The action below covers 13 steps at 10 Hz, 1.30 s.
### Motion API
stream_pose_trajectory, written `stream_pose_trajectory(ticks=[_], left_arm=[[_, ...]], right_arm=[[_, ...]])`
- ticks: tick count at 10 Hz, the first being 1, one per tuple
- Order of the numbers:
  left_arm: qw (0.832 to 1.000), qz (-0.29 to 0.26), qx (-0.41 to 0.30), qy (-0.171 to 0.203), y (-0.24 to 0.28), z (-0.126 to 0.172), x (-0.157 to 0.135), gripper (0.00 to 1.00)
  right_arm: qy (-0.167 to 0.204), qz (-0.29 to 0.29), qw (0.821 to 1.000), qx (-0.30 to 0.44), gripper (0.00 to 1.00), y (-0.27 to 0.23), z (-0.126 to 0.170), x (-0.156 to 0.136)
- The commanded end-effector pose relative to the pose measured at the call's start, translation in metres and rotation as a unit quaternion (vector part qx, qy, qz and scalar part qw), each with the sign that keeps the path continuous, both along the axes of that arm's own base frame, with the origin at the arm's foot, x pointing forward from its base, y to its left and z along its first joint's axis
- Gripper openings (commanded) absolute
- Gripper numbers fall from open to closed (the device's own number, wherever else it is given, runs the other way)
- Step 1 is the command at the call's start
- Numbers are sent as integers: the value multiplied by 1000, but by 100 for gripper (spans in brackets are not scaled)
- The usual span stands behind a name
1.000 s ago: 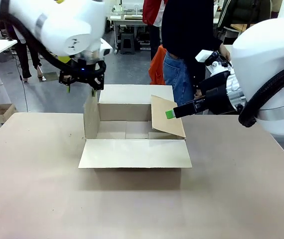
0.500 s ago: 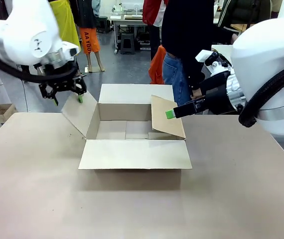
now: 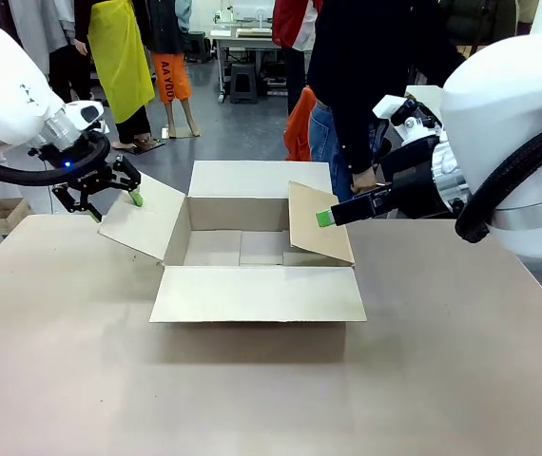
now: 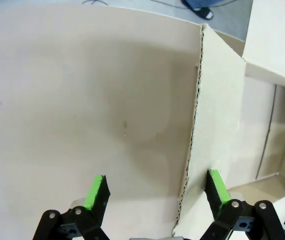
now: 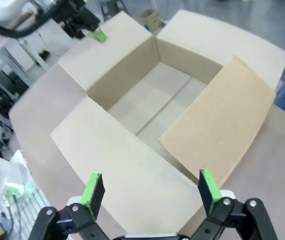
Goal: Pack the gift set into the box.
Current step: Place both hands on the side flaps of the Package Box and spread them outward.
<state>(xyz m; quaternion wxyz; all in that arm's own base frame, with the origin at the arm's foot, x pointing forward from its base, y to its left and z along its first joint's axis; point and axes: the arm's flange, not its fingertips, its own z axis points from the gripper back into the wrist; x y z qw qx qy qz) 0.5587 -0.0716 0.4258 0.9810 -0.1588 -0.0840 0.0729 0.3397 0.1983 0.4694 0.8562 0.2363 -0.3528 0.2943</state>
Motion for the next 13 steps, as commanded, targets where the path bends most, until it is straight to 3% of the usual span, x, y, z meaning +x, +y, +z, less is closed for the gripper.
stream_pose_trajectory(ticks=[1,3,5,7,9,10,11,12,13], left_arm=[[999,18,39,4,-13,9,0,100],[999,18,39,4,-13,9,0,100],[999,18,39,4,-13,9,0,100],[999,18,39,4,-13,9,0,100],[999,18,39,4,-13,9,0,100],[999,18,39,4,-13,9,0,100],[999,18,39,4,-13,9,0,100],[999,18,39,4,-13,9,0,100],[999,18,39,4,-13,9,0,100]], right_arm=[[40,12,990,-132,100,65,49,23],[89,-37,970,-223,100,145,86,63],[134,-103,936,-309,100,184,95,87],[149,-134,924,-327,100,202,79,103],[153,-192,918,-312,100,211,40,126],[118,-227,916,-308,100,211,21,139],[137,-173,919,-327,100,176,59,87],[137,-173,919,-327,100,176,59,87],[148,-187,918,-316,100,174,33,101]])
